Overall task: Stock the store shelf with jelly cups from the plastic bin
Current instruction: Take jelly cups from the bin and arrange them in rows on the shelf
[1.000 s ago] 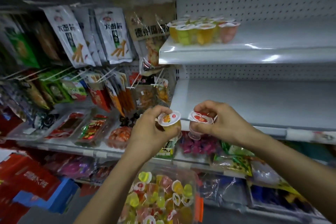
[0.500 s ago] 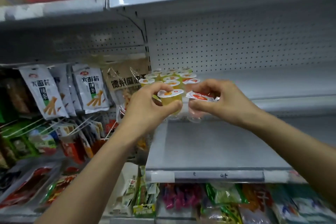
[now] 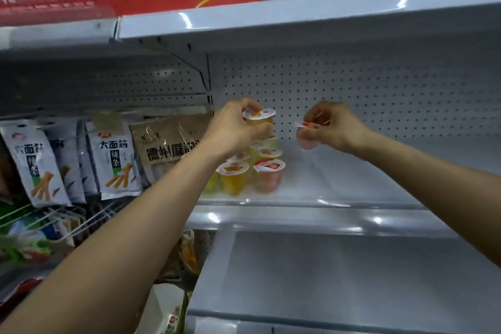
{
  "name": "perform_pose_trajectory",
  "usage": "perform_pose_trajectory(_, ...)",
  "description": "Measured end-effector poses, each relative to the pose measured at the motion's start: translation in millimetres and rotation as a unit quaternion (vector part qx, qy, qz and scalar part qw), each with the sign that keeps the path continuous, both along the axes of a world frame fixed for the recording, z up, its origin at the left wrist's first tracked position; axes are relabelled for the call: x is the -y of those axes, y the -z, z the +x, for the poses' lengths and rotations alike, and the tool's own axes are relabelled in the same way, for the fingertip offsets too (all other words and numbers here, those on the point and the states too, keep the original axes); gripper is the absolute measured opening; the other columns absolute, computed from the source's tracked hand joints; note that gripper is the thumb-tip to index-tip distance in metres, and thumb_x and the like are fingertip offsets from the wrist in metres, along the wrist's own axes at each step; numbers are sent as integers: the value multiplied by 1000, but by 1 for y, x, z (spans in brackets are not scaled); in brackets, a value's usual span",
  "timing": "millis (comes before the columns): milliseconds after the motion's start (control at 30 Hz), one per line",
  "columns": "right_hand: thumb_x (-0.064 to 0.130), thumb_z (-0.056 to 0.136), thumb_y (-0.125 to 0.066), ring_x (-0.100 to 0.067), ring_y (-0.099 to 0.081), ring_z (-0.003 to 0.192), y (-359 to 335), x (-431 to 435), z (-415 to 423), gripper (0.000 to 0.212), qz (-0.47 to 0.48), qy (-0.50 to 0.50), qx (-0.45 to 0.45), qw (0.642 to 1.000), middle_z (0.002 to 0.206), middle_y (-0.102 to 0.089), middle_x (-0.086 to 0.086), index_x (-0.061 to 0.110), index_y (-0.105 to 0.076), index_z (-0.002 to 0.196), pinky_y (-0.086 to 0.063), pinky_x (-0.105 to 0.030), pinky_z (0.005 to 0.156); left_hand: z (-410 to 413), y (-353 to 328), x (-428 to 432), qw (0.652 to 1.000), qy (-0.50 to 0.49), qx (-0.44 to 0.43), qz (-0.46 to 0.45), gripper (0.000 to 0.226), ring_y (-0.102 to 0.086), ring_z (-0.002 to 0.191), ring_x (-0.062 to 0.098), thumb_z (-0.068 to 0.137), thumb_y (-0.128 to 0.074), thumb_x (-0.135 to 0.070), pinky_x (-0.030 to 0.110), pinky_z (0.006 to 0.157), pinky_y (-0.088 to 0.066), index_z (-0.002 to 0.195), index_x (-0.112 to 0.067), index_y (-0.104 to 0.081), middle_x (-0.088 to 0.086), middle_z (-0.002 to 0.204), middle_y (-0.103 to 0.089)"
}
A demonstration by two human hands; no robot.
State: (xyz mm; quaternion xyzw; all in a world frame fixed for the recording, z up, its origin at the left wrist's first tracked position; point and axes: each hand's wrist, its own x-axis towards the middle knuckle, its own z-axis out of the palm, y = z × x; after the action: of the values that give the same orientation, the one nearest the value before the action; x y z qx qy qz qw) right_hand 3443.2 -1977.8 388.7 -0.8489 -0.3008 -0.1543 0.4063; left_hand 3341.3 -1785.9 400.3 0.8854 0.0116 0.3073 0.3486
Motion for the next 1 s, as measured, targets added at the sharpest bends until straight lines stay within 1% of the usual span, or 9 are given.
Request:
perform_pose_trajectory(167, 18, 80, -77, -7, -61, 68, 14, -20, 59, 23, -21, -12, -18, 1000, 92, -68, -6, 10, -64, 97, -40, -6, 48, 48, -3, -4, 1000, -3, -27, -9, 39, -62, 89, 15, 77, -78, -29, 21, 61, -48, 113, -27, -64, -1, 116, -62)
perform_pose_trajectory(267, 19, 78, -78, -16, -63, 84, 25, -35, 85, 29, -53, 0, -26, 998, 103, -67, -6, 12, -65, 103, -48, -16, 61, 68, -1, -8, 998, -9, -46, -31, 40, -61, 93, 17, 78, -79, -26, 21, 62, -50, 114, -27, -64, 0, 119, -59)
perform_pose_trajectory(367, 20, 76, -79, -17, -64, 93, 35, -46, 110, 32, -50, 16, -49, 997, 109, -67, -5, 15, -66, 105, -54, -25, 78, 81, 1, -12, 998, -15, -58, -29, 39, -57, 99, 17, 78, -79, -26, 21, 72, -45, 114, -29, -64, 0, 121, -59)
perform_pose_trajectory(567, 21, 76, -77, -16, -61, 95, 47, -58, 133, 32, -58, 34, -56, 996, 115, -66, -4, 20, -65, 106, -52, -25, 80, 90, 4, -16, 997, -28, -63, -19, 40, -55, 102, 15, 79, -79, -28, 21, 71, -41, 116, -29, -64, 0, 125, -59)
perform_pose_trajectory(700, 26, 77, -77, -14, -58, 95, 48, -57, 139, 34, -71, 24, -54, 996, 118, -64, -3, 20, -65, 108, -50, -25, 81, 92, 5, -16, 997, -38, -73, -10, 41, -54, 99, 14, 80, -78, -32, 15, 59, -39, 118, -30, -63, -2, 127, -57)
perform_pose_trajectory(767, 34, 77, -77, -17, -53, 110, 45, -53, 135, 42, -104, 26, -46, 993, 127, -58, -3, 23, -63, 116, -47, -27, 90, 94, 5, -16, 996, -40, -82, -8, 41, -55, 92, 12, 81, -77, -34, 15, 55, -38, 118, -29, -61, -3, 124, -56)
perform_pose_trajectory(867, 37, 77, -76, -20, -29, 136, 32, -45, 118, 64, -117, -12, 15, 993, 144, -39, 1, 34, -49, 135, -34, -32, 108, 94, 6, -14, 994, -52, -94, -9, 42, -55, 82, 7, 79, -78, -36, 19, 54, -38, 113, -27, -56, -4, 117, -56)
perform_pose_trajectory(933, 30, 77, -76, -17, -33, 132, 21, -41, 101, 72, -71, -95, 28, 992, 144, -36, 3, 40, -41, 140, -39, -24, 99, 97, 5, -13, 994, -55, -91, -23, 43, -60, 85, 13, 76, -79, -37, 22, 54, -39, 108, -26, -54, -3, 111, -58)
perform_pose_trajectory(1000, 29, 78, -76, -12, -47, 116, 12, -41, 86, 70, -40, -147, 27, 988, 136, -44, 6, 41, -42, 138, -44, -17, 83, 101, 3, -10, 995, -50, -80, -33, 42, -64, 88, 19, 73, -81, -37, 26, 59, -46, 103, -24, -54, -1, 103, -60)
